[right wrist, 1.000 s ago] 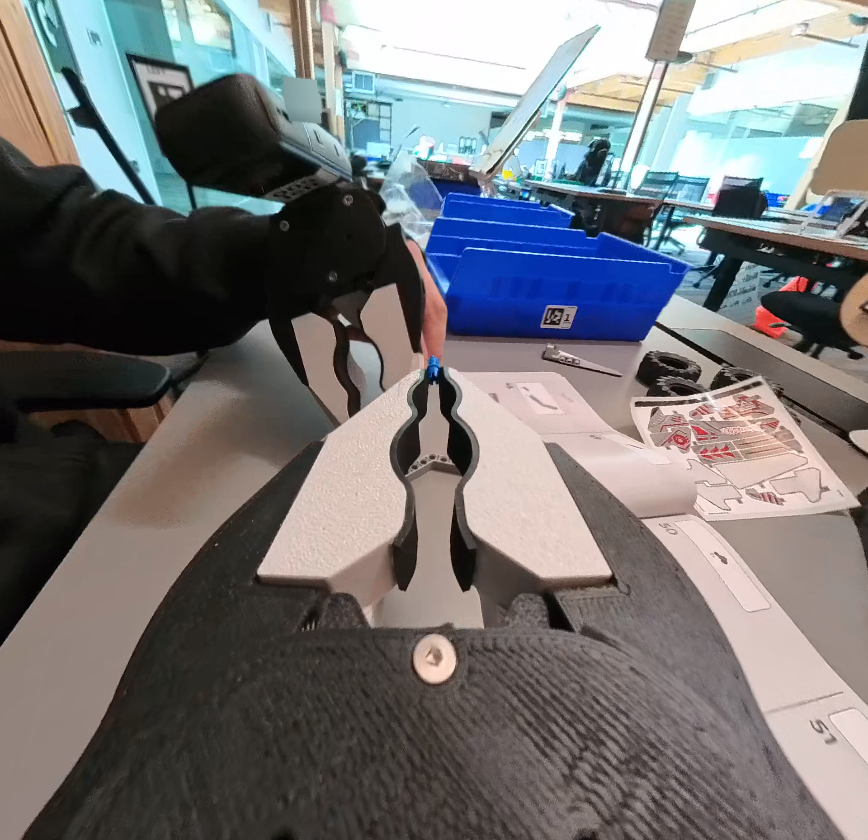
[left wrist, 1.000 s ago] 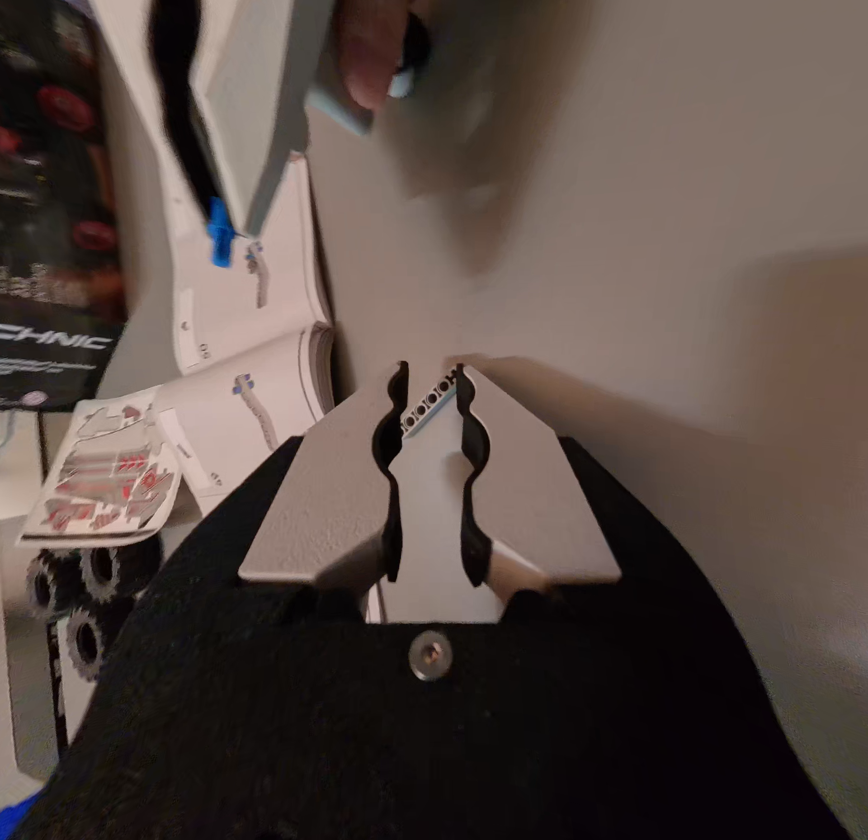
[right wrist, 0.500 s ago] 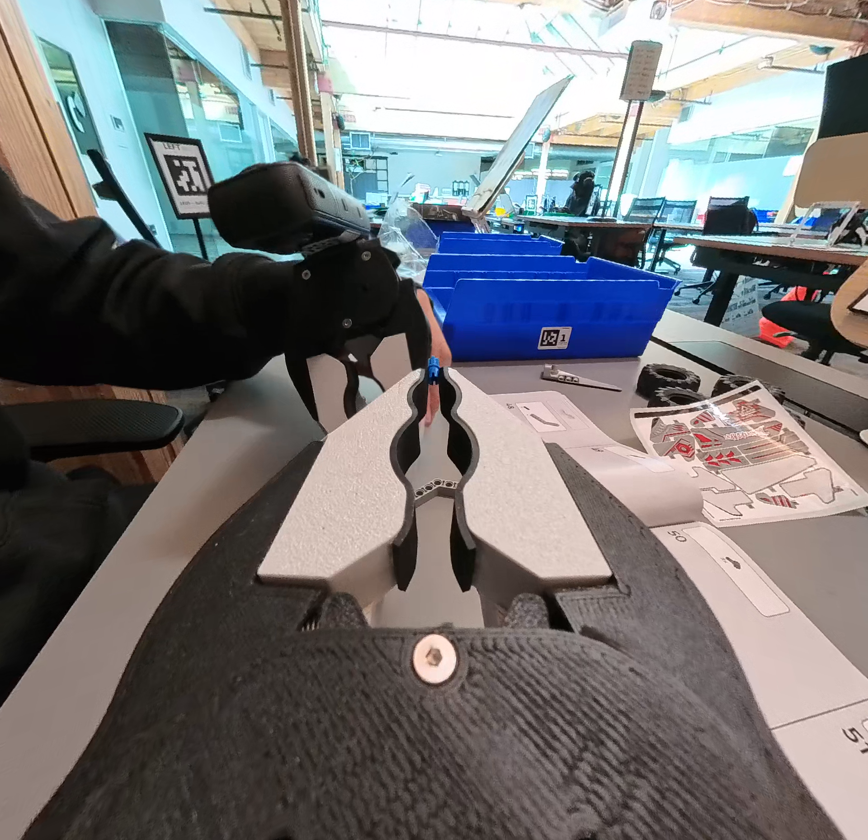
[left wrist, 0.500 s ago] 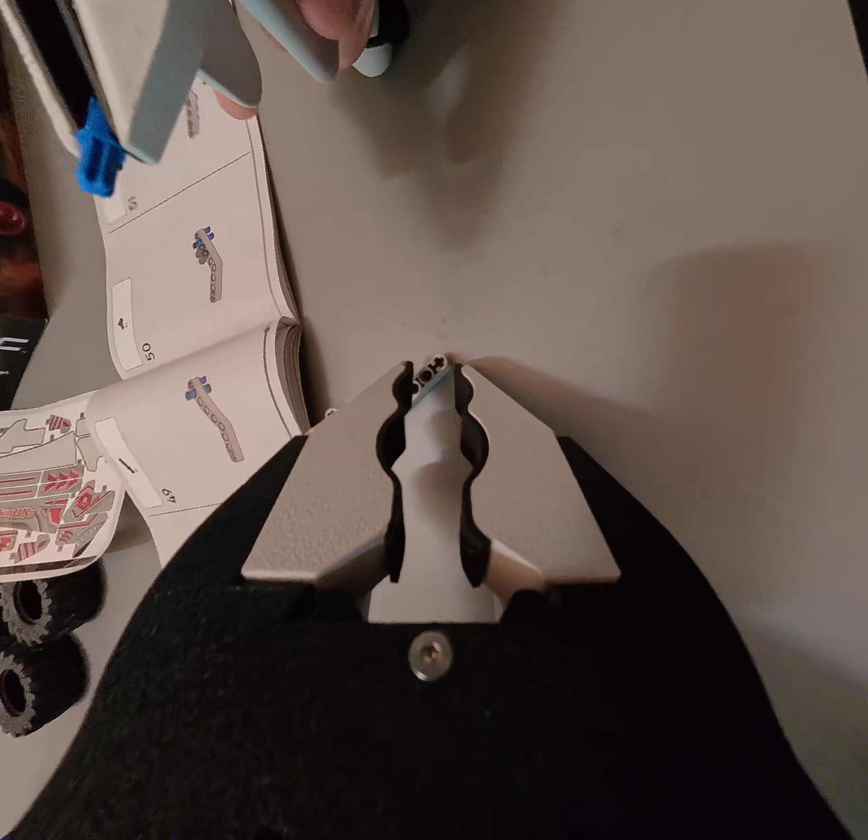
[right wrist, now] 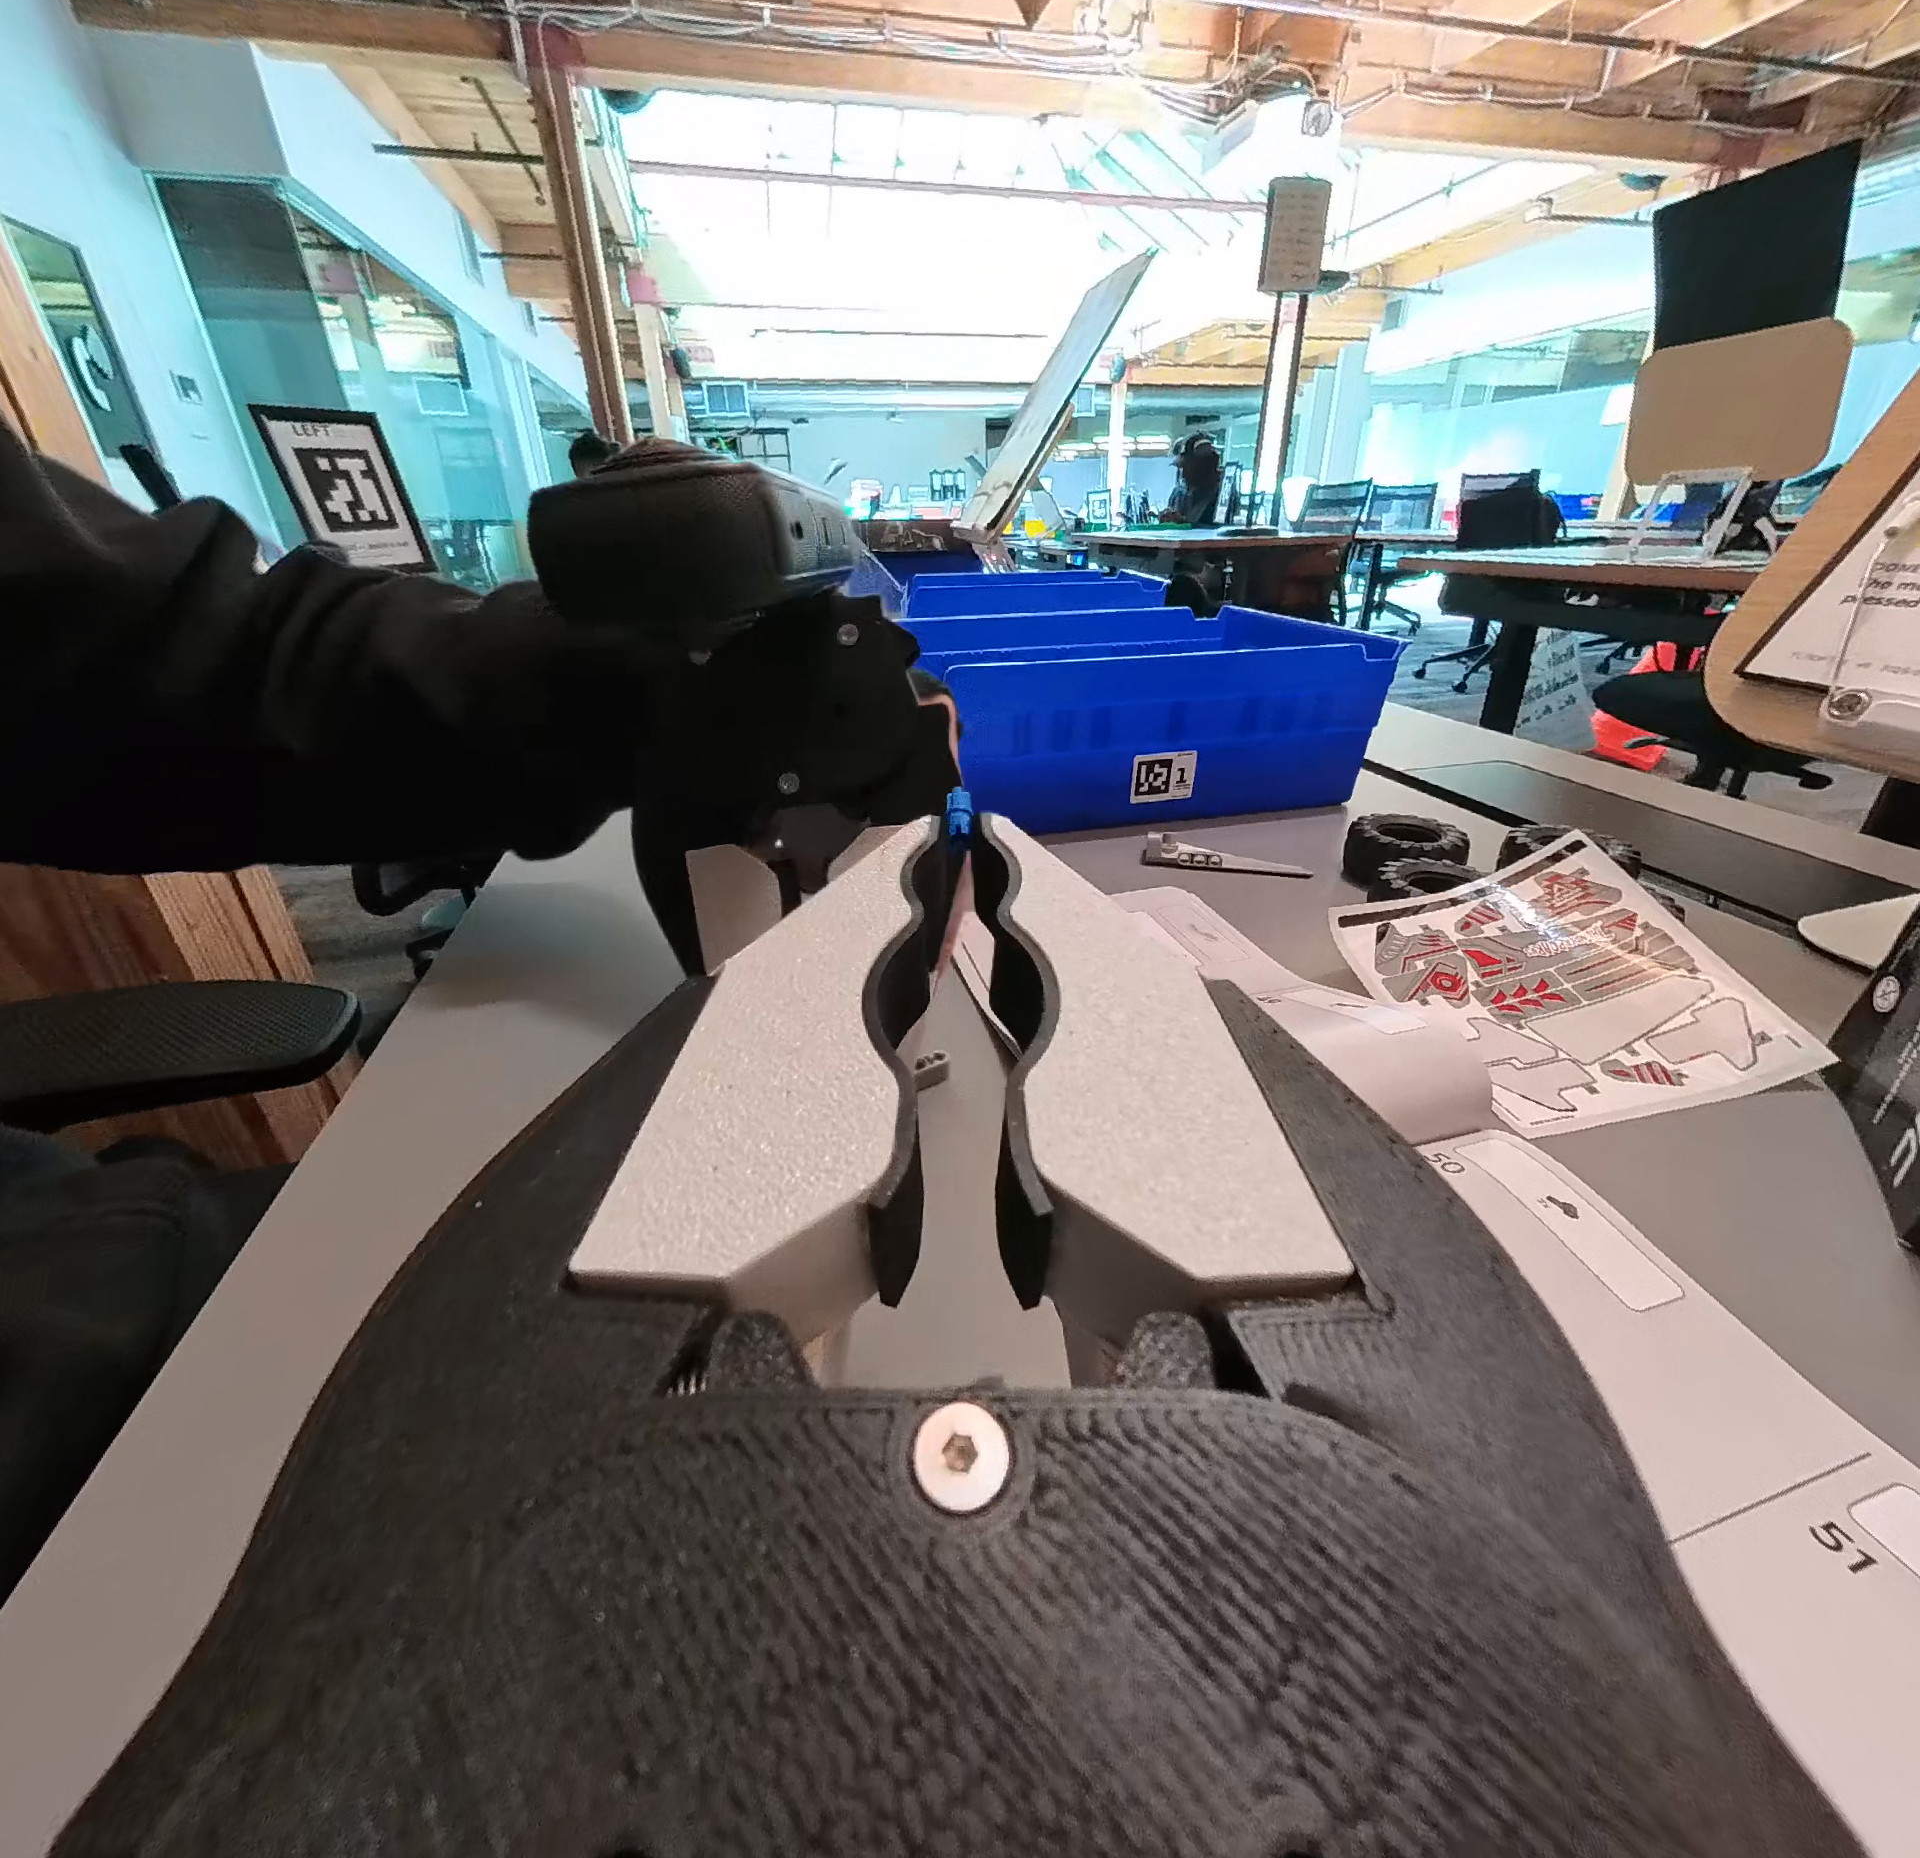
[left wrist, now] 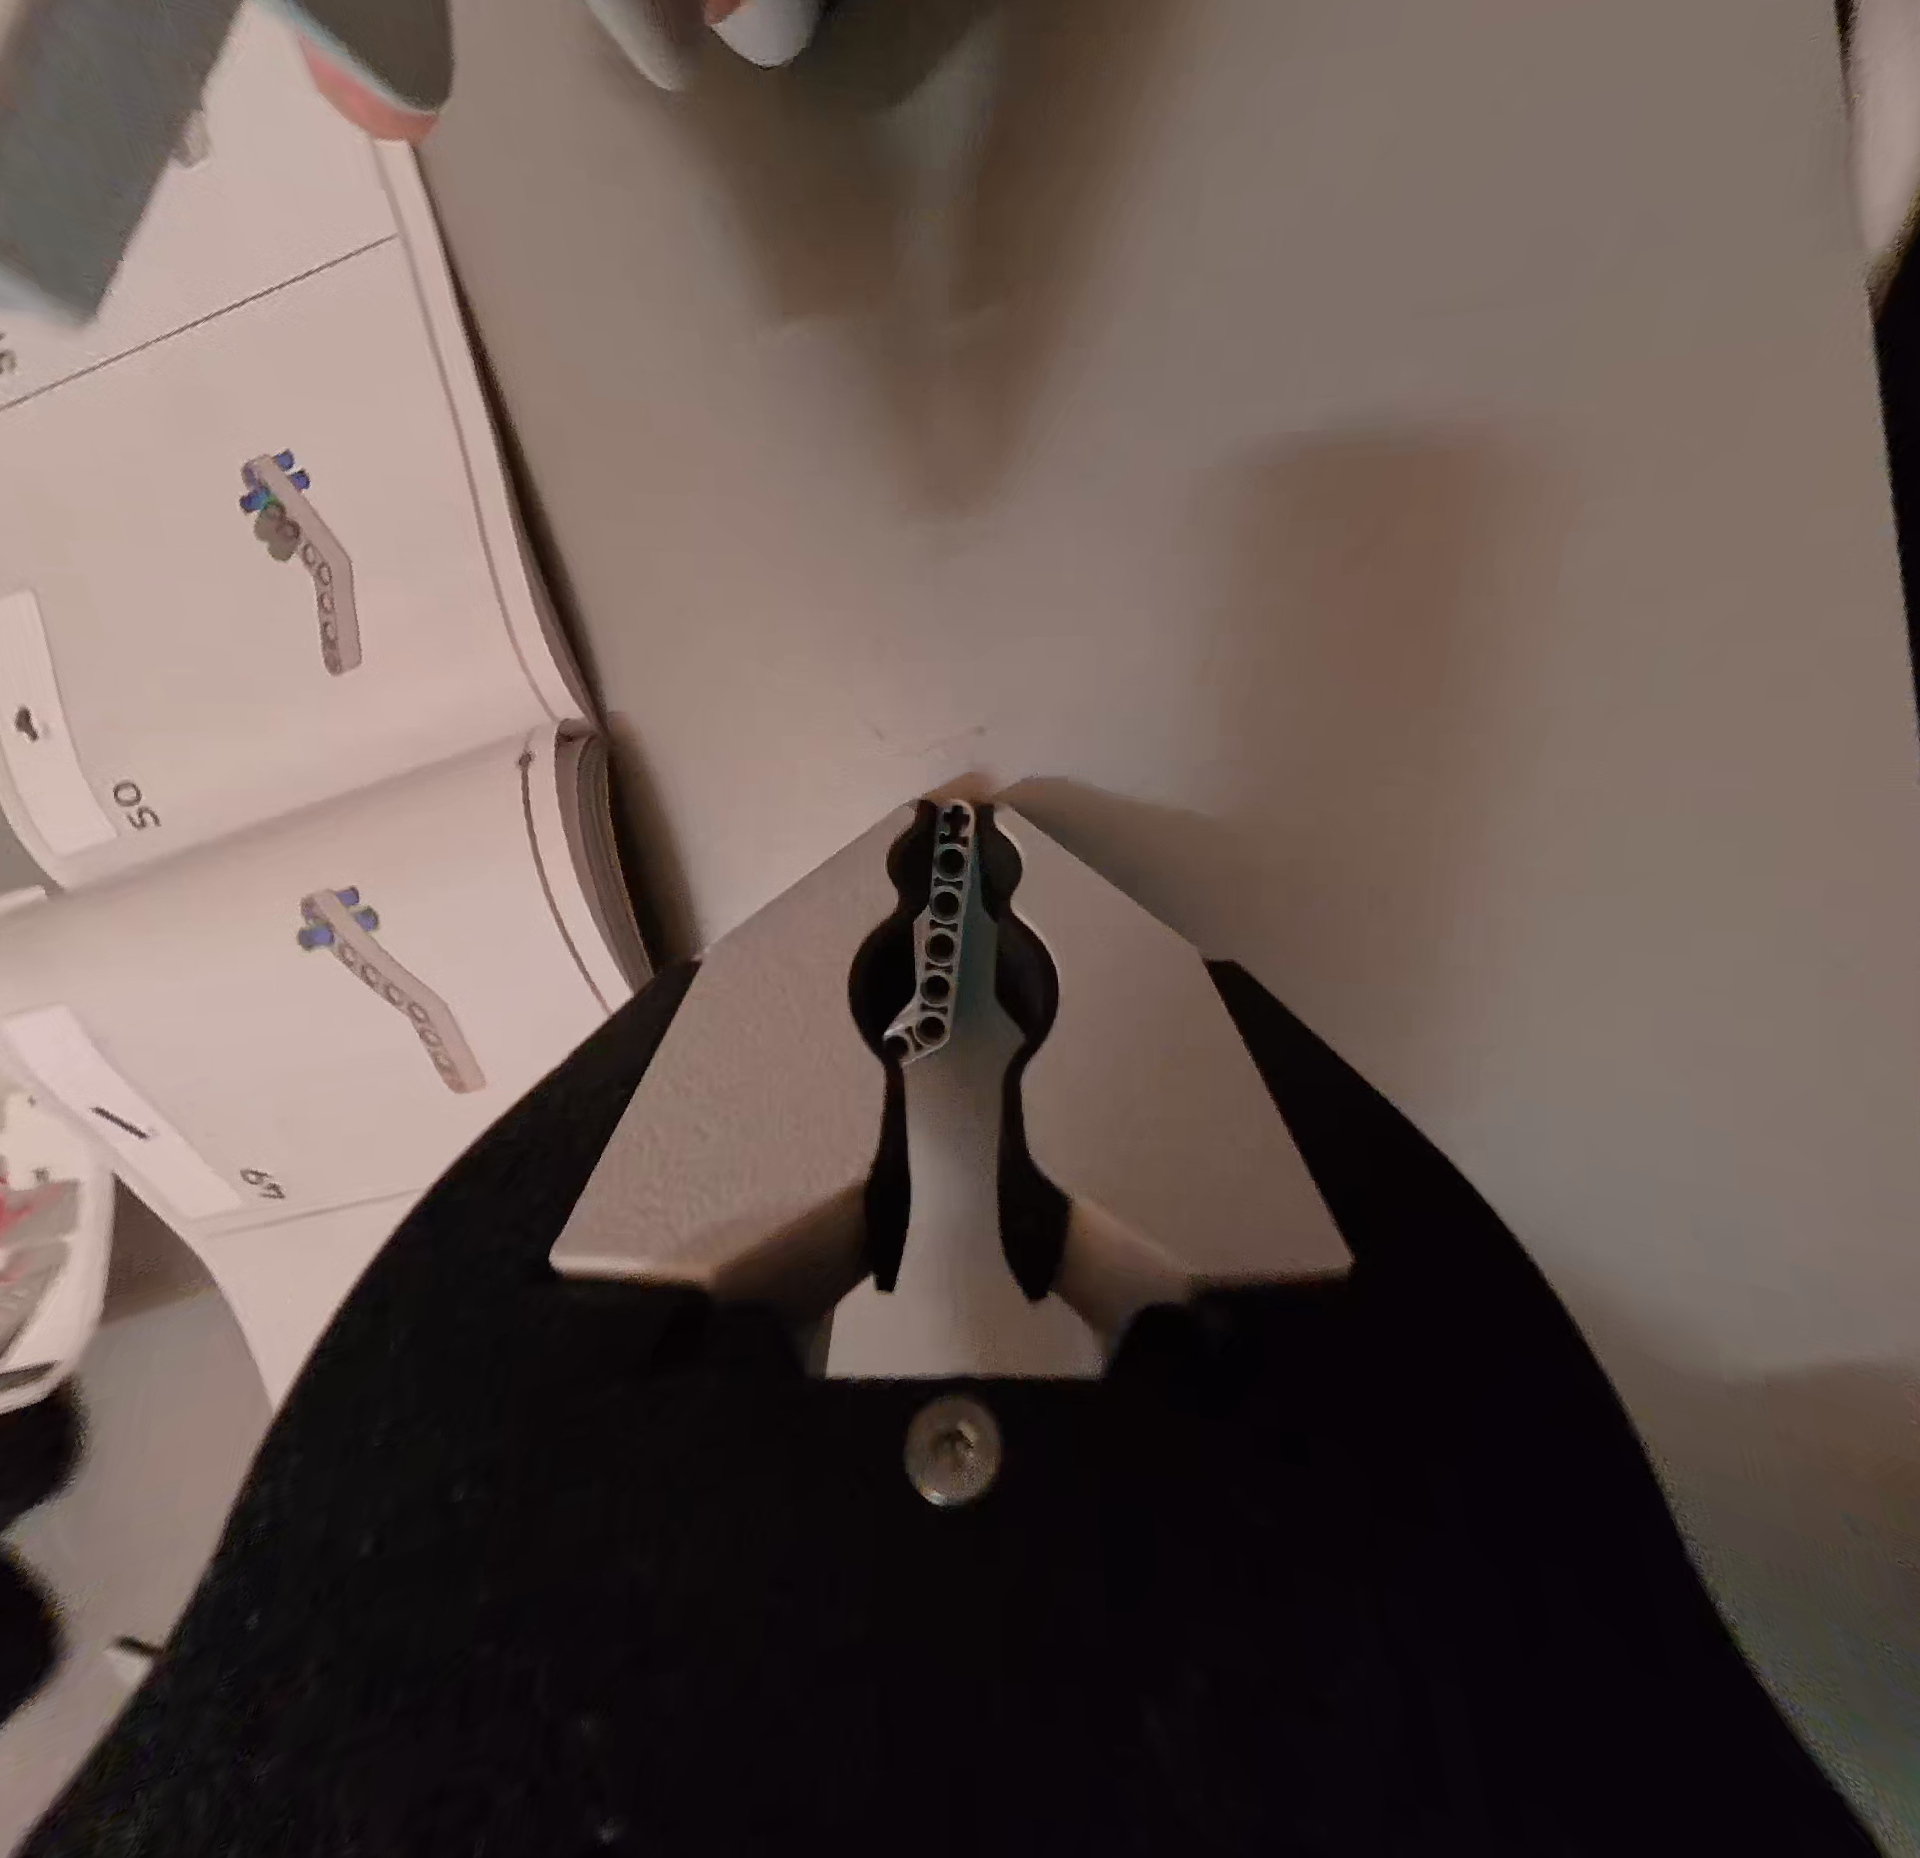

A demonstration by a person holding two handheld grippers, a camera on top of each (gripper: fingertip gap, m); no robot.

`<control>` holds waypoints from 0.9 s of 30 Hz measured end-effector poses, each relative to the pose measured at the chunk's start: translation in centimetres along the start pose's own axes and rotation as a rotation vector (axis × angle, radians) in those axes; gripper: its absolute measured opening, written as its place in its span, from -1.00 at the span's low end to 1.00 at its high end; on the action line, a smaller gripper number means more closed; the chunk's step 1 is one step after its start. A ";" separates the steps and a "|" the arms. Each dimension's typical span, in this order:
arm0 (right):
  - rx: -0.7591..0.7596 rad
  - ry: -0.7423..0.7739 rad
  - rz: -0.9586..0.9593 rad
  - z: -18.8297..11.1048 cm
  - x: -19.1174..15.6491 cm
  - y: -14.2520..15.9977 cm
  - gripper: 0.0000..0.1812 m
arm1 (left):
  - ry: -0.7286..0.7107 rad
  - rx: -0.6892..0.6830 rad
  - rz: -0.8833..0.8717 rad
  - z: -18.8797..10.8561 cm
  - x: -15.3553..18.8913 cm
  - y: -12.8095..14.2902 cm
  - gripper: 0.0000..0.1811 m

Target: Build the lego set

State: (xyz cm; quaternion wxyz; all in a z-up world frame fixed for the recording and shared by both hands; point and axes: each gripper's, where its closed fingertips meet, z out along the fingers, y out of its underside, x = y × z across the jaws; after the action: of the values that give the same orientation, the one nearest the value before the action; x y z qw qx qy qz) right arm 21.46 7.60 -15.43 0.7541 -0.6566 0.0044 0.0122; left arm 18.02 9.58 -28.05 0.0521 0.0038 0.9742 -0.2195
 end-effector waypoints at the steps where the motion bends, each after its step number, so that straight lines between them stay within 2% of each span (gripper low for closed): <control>1: -0.002 0.001 0.000 0.0 0.0 0.0 -0.97 | -0.020 0.022 -0.035 0.0 0.0 -0.1 -0.94; 4: -0.005 0.002 0.003 0.1 0.1 0.1 -0.96 | -0.055 0.093 -0.118 -0.1 0.3 -0.2 -0.86; 7: -0.006 0.001 0.001 0.1 0.0 0.1 -0.96 | -0.070 0.161 -0.152 -0.8 0.4 -0.5 -0.86; 15: 0.016 0.011 -0.004 -0.1 0.1 -0.2 -0.96 | -0.092 0.133 -0.104 -0.6 -0.1 -0.6 -0.98; 19: 0.030 0.007 -0.016 -0.1 -0.1 -0.4 -0.96 | -0.087 0.124 -0.135 -0.6 -0.1 -0.5 -1.00; 27: 0.003 0.009 -0.014 0.3 -0.2 0.0 -0.96 | -0.217 0.242 -0.258 -0.7 -0.9 -0.5 -1.00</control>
State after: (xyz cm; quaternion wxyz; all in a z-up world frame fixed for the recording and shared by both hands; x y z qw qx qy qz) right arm 21.25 7.87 -15.38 0.7553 -0.6554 0.0033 0.0037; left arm 18.85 9.43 -27.14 0.1272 -0.1384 0.9219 -0.3389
